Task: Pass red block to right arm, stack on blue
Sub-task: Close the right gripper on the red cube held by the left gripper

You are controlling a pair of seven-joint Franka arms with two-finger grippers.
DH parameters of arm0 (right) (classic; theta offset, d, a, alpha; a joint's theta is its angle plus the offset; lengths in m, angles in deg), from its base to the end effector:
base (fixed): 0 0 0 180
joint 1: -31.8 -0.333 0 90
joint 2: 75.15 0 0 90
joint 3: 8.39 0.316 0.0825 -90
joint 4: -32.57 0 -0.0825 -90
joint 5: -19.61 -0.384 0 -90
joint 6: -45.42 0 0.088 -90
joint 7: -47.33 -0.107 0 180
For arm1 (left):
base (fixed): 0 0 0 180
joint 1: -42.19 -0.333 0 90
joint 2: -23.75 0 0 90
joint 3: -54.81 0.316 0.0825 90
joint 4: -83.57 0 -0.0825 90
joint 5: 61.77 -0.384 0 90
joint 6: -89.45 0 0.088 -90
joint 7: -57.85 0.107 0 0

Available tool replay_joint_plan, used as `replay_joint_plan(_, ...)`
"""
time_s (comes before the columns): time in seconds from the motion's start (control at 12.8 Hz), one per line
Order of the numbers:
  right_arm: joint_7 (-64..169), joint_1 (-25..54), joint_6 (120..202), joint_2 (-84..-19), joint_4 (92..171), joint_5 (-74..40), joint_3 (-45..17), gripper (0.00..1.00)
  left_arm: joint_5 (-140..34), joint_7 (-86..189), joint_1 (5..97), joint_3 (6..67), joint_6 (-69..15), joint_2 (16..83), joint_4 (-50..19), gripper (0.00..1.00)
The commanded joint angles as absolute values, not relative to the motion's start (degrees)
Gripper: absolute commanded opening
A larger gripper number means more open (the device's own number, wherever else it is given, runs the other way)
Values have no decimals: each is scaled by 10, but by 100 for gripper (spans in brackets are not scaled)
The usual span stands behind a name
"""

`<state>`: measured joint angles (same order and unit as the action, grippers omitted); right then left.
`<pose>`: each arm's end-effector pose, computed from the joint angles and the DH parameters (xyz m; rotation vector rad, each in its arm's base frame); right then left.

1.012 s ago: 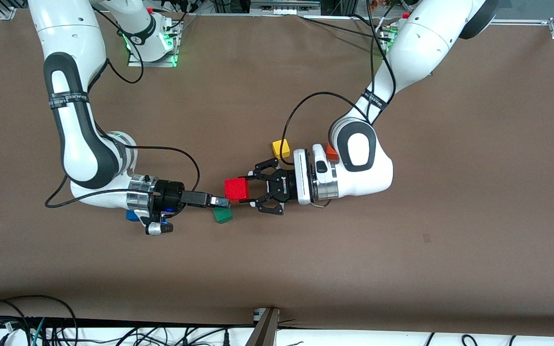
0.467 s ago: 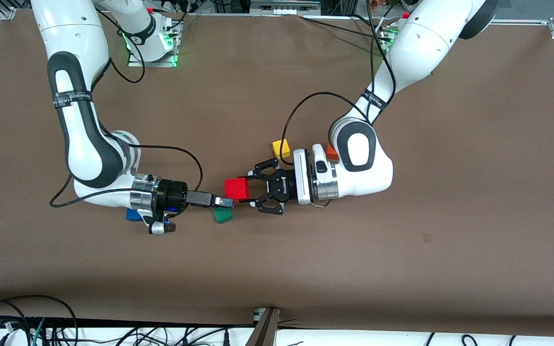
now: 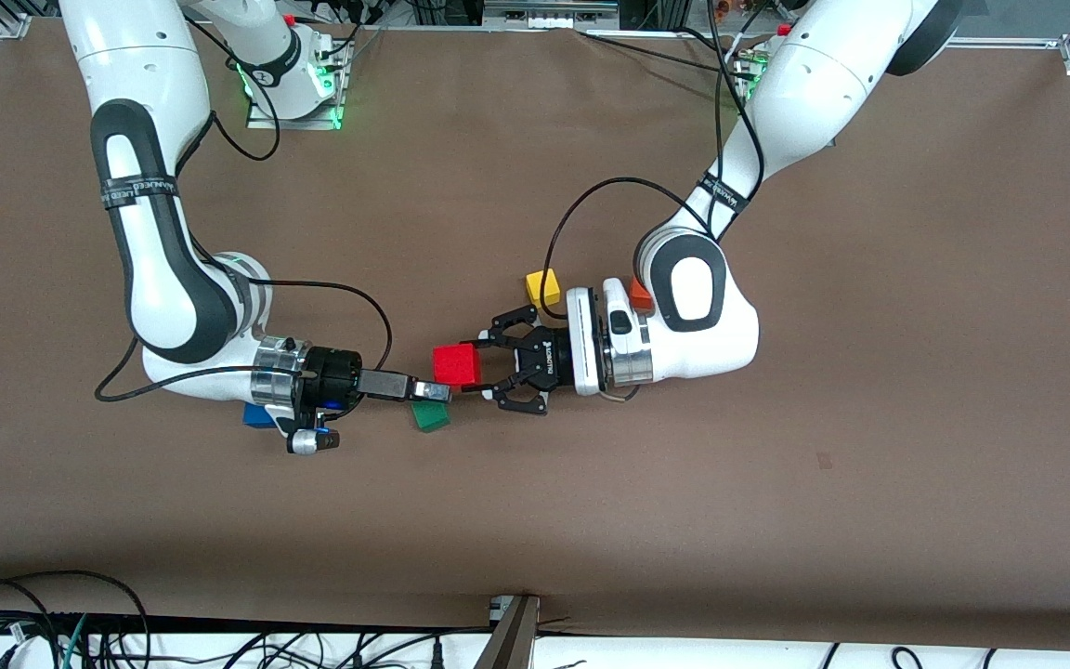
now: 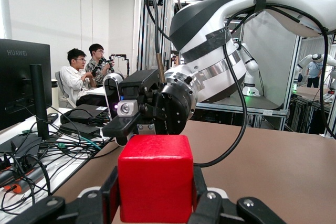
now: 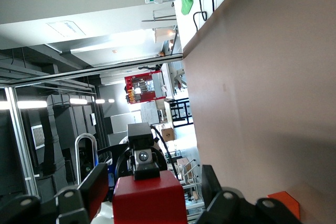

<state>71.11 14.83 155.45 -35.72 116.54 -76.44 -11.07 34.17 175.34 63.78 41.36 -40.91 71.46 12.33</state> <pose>0.6915 0.2561 0.3210 -1.6918 0.2106 0.0495 0.6621 -0.4246 0.3225 1.4105 -1.1585 1.1922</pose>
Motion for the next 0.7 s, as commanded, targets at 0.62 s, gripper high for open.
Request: replay_joint_plan(0.62, 713, 145, 1555, -390, 1198, -779, -111, 80, 367, 1760, 644, 415, -415, 721, 143, 0)
